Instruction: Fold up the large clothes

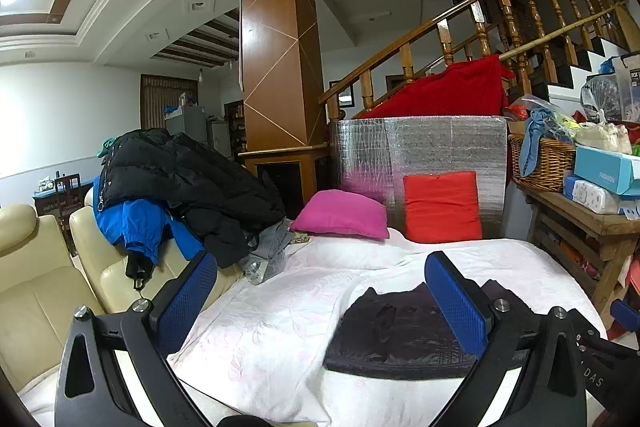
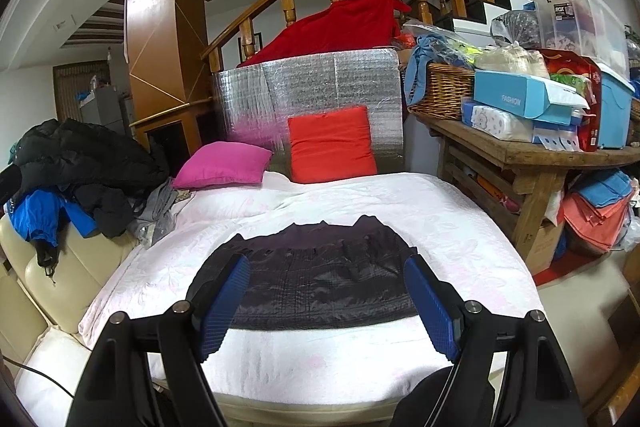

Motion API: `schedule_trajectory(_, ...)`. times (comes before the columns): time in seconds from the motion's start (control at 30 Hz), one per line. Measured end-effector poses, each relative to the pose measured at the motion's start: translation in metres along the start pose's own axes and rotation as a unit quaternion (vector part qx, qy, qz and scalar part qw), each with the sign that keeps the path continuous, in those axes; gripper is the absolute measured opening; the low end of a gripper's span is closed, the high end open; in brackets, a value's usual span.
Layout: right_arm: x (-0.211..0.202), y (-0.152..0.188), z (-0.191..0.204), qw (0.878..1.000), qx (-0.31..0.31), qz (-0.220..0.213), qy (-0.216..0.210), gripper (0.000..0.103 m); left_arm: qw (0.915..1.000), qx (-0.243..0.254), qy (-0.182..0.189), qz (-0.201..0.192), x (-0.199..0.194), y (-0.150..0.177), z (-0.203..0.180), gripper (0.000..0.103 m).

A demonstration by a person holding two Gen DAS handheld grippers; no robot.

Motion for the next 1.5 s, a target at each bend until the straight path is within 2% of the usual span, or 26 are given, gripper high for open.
schedule_trajectory(1.5, 0.0031, 0.0044, 0.0064, 1.0, 0.002, 0.004, -0.003, 0.083, 1.0, 0.001, 0.001, 0.008, 0.007, 0.0092, 0.0052, 0.103)
Point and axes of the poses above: each gripper's, at about its wrist camera, not at the fingertips, and x roughly the way its jaws point, z to its left, y to its underside, the point moved 2 cm from there along x, roughly the way its jaws point, and after that the axes turned 13 degrees about -z, right-handed, at the moved point
